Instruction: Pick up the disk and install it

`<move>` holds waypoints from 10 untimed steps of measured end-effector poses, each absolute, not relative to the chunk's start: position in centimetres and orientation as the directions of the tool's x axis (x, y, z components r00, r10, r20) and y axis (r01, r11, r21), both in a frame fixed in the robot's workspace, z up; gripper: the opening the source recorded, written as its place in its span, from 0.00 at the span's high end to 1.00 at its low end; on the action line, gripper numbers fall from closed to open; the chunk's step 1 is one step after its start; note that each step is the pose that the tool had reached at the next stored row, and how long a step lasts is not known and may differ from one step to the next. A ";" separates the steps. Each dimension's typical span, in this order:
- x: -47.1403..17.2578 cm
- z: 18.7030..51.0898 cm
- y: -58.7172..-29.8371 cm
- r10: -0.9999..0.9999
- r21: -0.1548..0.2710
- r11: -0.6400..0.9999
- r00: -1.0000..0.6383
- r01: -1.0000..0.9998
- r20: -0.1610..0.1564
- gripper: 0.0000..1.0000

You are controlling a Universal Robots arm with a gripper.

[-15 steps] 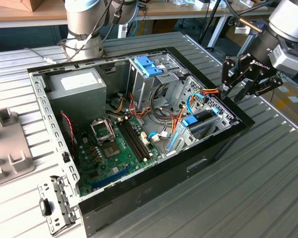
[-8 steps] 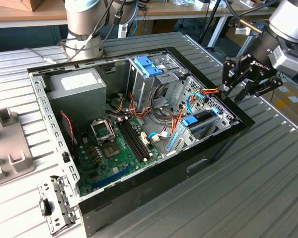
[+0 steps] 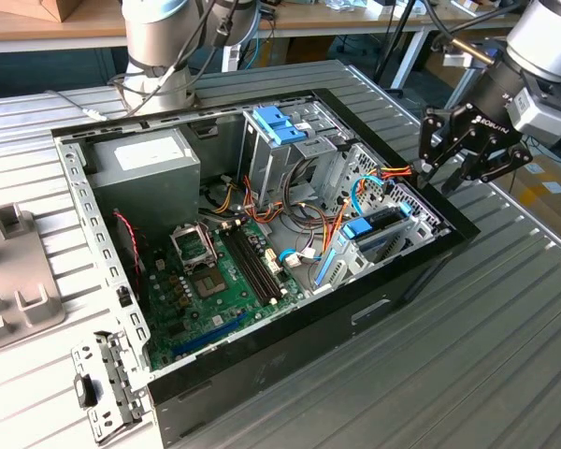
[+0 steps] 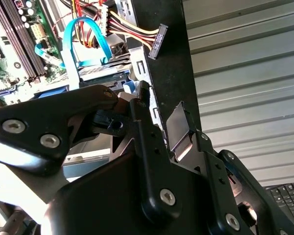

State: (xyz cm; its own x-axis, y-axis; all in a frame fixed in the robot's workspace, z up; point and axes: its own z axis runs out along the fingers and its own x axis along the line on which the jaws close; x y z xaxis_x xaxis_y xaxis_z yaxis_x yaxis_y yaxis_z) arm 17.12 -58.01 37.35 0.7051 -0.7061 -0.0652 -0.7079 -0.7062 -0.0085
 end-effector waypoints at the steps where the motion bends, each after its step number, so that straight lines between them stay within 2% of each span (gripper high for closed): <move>1: 17.2 37.3 -58.0 -0.706 -0.008 -0.706 0.705 -0.708 -0.065 0.58; 10: 17.5 37.1 -57.7 -0.705 -0.009 -0.707 0.706 -0.707 -0.065 0.58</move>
State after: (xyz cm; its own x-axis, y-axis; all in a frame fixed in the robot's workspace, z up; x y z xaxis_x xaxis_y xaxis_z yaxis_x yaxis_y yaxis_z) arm 17.49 -57.66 37.08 0.7063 -0.7049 -0.0653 -0.7068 -0.7074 -0.0086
